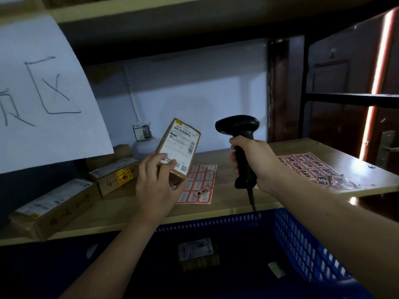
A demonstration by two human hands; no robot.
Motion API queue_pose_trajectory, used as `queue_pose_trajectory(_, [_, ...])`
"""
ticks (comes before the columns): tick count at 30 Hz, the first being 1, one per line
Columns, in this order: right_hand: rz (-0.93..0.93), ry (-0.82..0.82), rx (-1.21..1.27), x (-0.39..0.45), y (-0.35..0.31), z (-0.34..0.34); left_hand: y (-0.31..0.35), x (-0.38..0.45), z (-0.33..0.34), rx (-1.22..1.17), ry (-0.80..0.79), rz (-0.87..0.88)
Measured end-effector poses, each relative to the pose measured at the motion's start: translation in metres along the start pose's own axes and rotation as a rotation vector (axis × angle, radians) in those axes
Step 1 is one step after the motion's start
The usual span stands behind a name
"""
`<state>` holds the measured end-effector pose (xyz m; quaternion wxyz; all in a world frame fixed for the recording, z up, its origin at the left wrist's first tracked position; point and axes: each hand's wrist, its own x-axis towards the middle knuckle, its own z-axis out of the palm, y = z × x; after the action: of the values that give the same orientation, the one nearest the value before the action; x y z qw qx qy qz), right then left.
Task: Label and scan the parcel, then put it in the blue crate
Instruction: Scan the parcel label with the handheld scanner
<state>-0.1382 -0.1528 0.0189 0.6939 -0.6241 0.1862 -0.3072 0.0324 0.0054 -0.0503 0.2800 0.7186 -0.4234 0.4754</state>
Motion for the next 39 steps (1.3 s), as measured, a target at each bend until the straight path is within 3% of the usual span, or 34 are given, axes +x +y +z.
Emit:
queue_pose_trajectory(12, [0.117, -0.133, 0.285, -0.022, -0.001, 0.05, -0.002, -0.003, 0.005, 0.012, 0.073, 0.101])
queue_pose_trajectory(39, [0.117, -0.157, 0.293, -0.029, -0.005, 0.061, -0.006, -0.006, 0.011, 0.028, 0.101, 0.074])
